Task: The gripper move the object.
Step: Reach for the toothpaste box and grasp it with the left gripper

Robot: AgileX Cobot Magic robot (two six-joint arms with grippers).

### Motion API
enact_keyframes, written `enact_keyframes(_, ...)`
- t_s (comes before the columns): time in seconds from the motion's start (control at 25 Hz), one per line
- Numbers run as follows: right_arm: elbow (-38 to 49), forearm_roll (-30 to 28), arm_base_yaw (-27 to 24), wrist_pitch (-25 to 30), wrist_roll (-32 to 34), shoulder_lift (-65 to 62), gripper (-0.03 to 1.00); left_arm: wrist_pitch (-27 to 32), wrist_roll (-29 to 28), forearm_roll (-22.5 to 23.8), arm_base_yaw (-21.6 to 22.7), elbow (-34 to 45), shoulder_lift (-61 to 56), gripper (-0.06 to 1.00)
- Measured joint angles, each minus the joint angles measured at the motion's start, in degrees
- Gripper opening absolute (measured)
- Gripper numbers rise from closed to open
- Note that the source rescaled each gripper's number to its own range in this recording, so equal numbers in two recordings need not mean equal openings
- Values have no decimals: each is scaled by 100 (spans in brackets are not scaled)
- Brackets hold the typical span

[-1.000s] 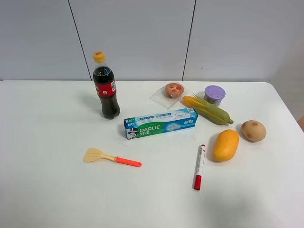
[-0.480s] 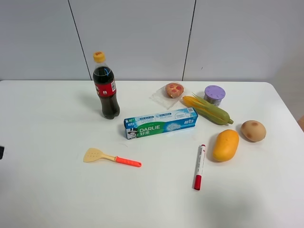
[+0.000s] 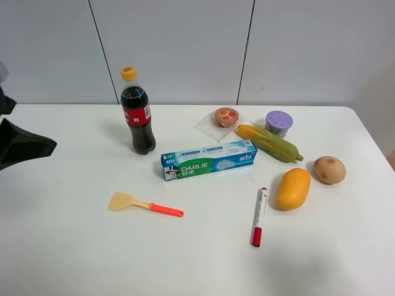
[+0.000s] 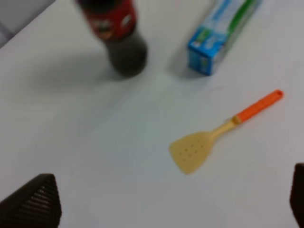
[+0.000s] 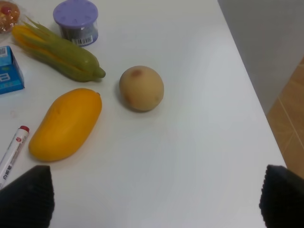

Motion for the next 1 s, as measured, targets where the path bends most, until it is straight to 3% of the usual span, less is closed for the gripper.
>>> enact_keyframes(0.32, 0, 0, 0, 0, 0, 0, 100, -189, 115, 5, -1972, -724, 1494, 97)
enact_keyframes(0.48, 0, 0, 0, 0, 0, 0, 100, -199, 115, 5, -2625, -1371, 2461, 97)
enact_keyframes(0.64, 0, 0, 0, 0, 0, 0, 100, -205, 115, 2, -2837, -2175, 3492, 97)
enact_keyframes(1.0, 0, 0, 0, 0, 0, 0, 100, -215, 126, 111, -2842, -3632, 5343, 97)
